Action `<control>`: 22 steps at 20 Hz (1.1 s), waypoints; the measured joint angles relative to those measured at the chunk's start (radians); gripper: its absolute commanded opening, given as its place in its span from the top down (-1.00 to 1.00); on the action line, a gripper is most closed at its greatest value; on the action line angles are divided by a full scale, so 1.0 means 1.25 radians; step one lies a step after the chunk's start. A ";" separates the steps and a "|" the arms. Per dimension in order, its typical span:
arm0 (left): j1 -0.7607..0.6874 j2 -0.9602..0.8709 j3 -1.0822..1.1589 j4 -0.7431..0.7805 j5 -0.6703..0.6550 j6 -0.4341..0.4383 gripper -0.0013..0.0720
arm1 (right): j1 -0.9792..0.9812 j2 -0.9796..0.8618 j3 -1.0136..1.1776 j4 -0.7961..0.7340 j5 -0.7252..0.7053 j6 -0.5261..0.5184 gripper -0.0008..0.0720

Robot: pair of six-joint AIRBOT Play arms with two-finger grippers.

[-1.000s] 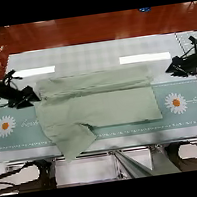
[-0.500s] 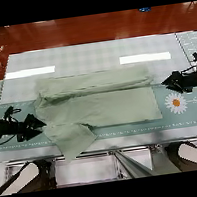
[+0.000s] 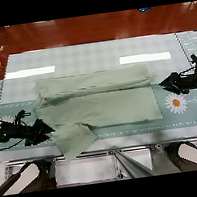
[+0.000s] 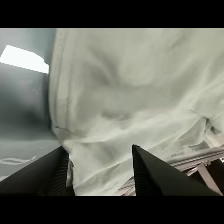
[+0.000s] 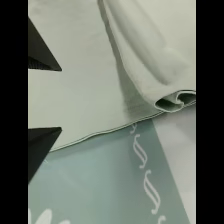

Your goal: Fold the shirts.

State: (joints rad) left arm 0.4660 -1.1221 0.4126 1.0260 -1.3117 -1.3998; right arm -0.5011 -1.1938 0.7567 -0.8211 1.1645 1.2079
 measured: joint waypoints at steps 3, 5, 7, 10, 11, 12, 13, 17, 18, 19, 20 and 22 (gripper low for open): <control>-0.047 0.000 -0.017 -0.008 0.044 -0.016 0.92 | -0.003 0.000 0.000 -0.002 -0.003 -0.003 -0.14; -0.082 0.000 -0.021 -0.026 0.064 -0.025 0.92 | -0.020 0.000 0.000 -0.045 -0.007 0.018 -0.14; -0.109 0.002 -0.021 -0.031 0.079 -0.030 0.92 | -0.050 0.000 -0.003 -0.126 0.015 0.056 -0.14; -0.129 0.007 -0.020 -0.036 0.093 -0.033 0.92 | -0.090 0.004 -0.039 -0.229 0.092 0.097 -0.14; -0.132 0.010 -0.020 -0.038 0.097 -0.033 0.92 | -0.093 0.005 -0.056 -0.248 0.110 0.106 -0.14; -0.135 0.014 -0.020 -0.041 0.102 -0.033 0.92 | -0.093 0.006 -0.074 -0.265 0.124 0.114 -0.14; -0.136 0.017 -0.020 -0.041 0.104 -0.033 0.92 | -0.089 0.006 -0.089 -0.274 0.132 0.118 -0.14; -0.139 0.023 -0.020 -0.047 0.114 -0.033 0.92 | -0.042 0.008 -0.122 -0.280 0.140 0.125 -0.16; -0.140 0.024 -0.020 -0.047 0.115 -0.033 0.92 | -0.024 0.007 -0.125 -0.278 0.140 0.125 -0.16; -0.140 0.025 -0.020 -0.047 0.115 -0.033 0.92 | -0.007 0.004 -0.128 -0.273 0.138 0.124 -0.16; -0.140 0.025 -0.020 -0.048 0.115 -0.033 0.92 | 0.010 -0.002 -0.130 -0.271 0.137 0.124 -0.16; -0.140 0.026 -0.020 -0.048 0.114 -0.031 0.92 | 0.040 -0.018 -0.132 -0.258 0.127 0.125 -0.16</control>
State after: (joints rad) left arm 0.2909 -1.0901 0.3874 0.9657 -1.1687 -1.4387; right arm -0.4507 -1.2163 0.5919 -1.1442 1.3235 1.3640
